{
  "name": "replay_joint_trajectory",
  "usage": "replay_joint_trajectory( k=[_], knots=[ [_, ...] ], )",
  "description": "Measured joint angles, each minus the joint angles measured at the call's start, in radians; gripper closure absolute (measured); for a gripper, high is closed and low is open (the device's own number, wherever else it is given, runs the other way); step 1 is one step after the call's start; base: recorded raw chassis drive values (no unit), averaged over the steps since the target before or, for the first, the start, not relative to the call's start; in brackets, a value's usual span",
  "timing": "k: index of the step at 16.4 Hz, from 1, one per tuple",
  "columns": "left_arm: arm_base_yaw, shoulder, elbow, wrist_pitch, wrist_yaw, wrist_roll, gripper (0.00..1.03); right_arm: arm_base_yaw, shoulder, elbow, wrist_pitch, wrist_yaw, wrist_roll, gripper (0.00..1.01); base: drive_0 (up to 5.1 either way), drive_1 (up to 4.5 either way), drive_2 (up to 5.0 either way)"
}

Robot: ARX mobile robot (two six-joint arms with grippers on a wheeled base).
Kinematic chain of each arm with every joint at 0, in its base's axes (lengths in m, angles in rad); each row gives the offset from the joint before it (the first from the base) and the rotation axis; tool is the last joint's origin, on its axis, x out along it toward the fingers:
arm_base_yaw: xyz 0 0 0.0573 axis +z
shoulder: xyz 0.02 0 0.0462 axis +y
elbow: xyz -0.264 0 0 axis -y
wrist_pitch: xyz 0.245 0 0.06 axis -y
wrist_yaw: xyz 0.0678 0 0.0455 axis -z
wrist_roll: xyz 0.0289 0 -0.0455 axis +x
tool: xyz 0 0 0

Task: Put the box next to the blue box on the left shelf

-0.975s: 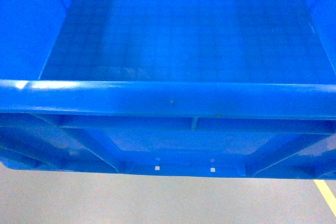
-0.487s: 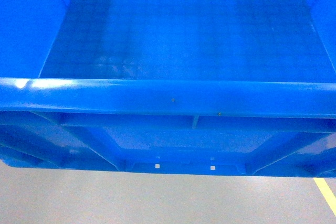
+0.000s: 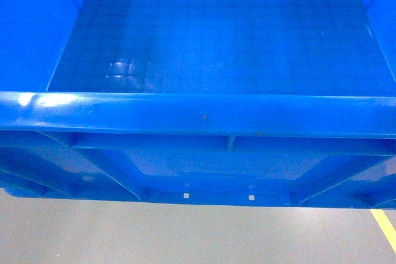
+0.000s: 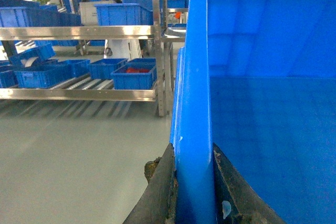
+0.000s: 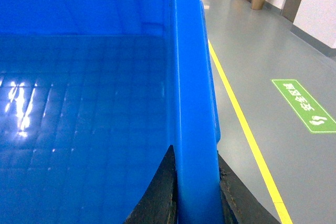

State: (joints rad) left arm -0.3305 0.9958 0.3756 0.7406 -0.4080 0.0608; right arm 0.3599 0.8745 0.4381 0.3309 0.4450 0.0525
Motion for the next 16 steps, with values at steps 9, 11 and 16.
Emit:
replay_joint_trajectory(
  k=[9, 11, 16],
  knots=[
    [0.0, 0.001, 0.0, -0.002, 0.0, 0.0, 0.92, 0.0, 0.001, 0.0, 0.0, 0.0, -0.001, 0.92, 0.0, 4.21, -4.2],
    [0.0, 0.001, 0.0, 0.001, -0.001, 0.0, 0.92, 0.0, 0.001, 0.0, -0.001, 0.003, 0.0, 0.92, 0.1, 4.25, -4.1],
    [0.0, 0.001, 0.0, 0.0, 0.0, 0.0, 0.92, 0.0, 0.001, 0.0, -0.002, 0.002, -0.001, 0.92, 0.1, 4.3, -4.1]
  ],
)
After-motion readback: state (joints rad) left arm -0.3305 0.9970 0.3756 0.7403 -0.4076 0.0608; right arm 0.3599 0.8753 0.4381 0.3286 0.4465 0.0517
